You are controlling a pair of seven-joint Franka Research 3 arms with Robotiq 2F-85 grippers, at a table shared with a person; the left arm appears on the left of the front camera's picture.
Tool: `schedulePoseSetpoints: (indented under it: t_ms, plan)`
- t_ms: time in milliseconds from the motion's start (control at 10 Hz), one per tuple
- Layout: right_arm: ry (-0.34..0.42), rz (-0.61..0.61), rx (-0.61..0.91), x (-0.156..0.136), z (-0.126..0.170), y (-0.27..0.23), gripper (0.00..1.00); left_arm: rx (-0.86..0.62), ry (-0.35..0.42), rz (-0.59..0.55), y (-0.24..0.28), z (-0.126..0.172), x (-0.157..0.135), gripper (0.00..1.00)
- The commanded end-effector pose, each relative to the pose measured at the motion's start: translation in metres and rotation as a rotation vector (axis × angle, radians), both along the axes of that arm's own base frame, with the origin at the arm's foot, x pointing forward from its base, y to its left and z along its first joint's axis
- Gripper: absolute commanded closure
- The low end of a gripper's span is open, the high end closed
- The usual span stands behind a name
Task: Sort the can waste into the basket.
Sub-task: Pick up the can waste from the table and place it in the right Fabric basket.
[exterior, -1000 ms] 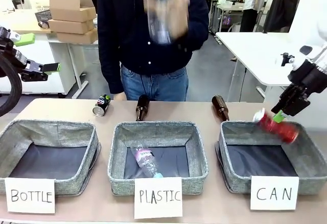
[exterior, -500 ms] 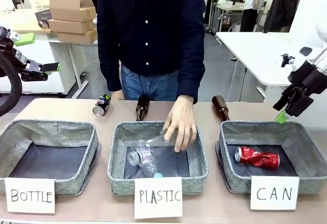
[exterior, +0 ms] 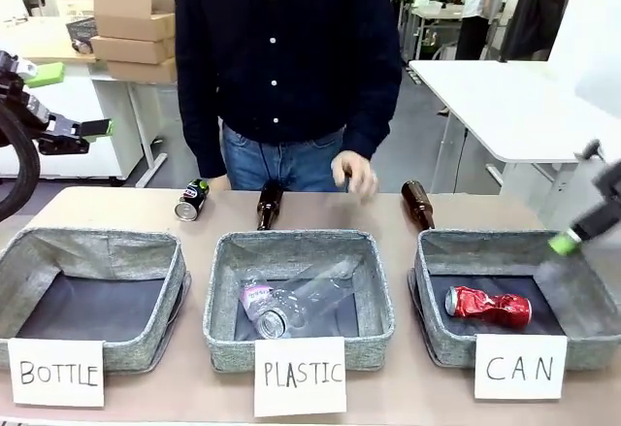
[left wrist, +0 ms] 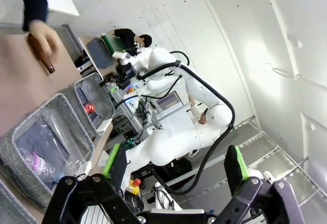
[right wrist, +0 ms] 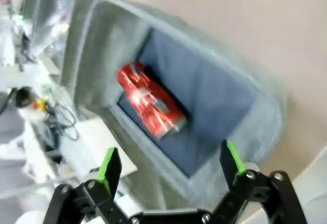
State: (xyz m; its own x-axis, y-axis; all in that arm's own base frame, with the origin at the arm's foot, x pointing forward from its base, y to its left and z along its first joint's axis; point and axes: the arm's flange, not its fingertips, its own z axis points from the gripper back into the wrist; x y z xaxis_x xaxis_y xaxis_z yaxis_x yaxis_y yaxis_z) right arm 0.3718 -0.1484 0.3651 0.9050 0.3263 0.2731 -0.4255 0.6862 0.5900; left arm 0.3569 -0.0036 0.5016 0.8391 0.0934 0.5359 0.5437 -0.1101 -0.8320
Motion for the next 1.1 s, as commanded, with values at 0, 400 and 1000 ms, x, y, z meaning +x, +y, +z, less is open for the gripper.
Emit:
schedulePoseSetpoints:
  t_ms: [0, 400, 1000]
  plan:
    - [0.289, -0.825, 0.566, -0.026, -0.032, -0.012, 0.00, -0.022, -0.023, -0.001, -0.002, 0.002, -0.001, 0.00]
    - [0.153, -0.246, 0.147, -0.039, -0.042, -0.031, 0.00, -0.022, -0.023, -0.001, -0.002, 0.002, -0.001, 0.00]
    - [0.170, -0.255, 0.166, -0.036, -0.036, -0.026, 0.00, -0.022, -0.023, -0.001, -0.002, 0.002, -0.001, 0.00]
